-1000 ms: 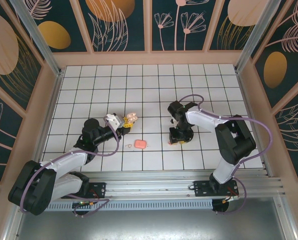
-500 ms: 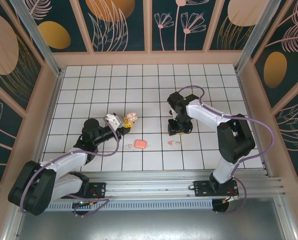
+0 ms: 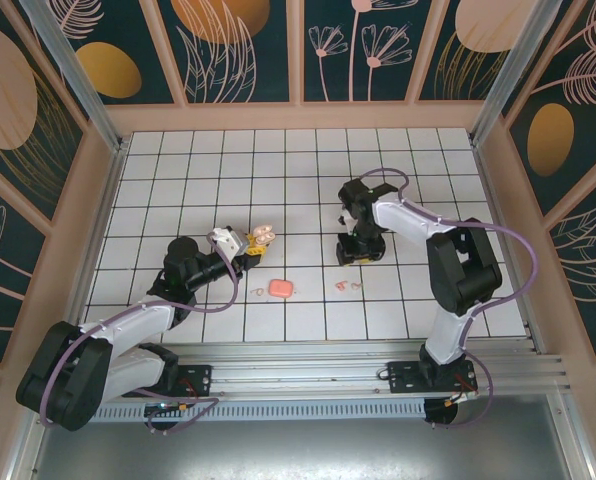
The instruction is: Insert the wireless bluetooth earbuds into the charging case
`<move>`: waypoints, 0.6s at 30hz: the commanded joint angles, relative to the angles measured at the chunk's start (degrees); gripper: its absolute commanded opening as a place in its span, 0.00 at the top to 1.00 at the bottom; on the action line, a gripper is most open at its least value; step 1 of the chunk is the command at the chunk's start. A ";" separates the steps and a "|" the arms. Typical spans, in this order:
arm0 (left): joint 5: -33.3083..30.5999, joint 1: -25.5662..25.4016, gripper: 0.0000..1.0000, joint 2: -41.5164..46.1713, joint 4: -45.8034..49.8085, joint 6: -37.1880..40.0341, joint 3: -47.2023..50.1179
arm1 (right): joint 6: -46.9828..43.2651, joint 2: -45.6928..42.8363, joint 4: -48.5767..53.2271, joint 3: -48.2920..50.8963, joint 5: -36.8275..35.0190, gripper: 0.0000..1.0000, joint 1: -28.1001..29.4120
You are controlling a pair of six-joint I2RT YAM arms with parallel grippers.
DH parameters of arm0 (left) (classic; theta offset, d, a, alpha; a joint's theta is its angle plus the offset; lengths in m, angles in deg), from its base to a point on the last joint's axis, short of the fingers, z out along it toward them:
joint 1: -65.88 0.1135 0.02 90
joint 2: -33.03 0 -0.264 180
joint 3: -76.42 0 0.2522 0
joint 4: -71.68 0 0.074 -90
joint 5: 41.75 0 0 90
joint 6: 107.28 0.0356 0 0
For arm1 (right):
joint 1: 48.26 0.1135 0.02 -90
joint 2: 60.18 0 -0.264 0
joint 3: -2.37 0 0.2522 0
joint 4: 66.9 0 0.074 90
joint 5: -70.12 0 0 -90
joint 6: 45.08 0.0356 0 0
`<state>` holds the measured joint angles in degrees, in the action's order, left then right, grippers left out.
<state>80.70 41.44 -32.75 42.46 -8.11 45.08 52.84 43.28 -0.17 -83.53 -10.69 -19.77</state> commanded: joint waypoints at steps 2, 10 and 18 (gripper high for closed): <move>0.53 -0.34 0.95 -0.39 -0.44 -0.38 -1.84 | -0.91 1.24 -0.79 3.14 1.24 0.56 -0.38; 0.24 -0.34 0.95 0.57 0.75 -0.05 -1.93 | 0.21 -0.37 -2.68 6.62 3.13 0.55 -0.71; 0.66 -0.27 0.95 -0.15 0.39 -0.53 -2.18 | 0.40 0.19 -3.55 8.03 4.67 0.56 -0.73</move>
<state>80.70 41.44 -32.90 43.31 -8.11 44.42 52.73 43.96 -3.36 -76.09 -7.52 -20.17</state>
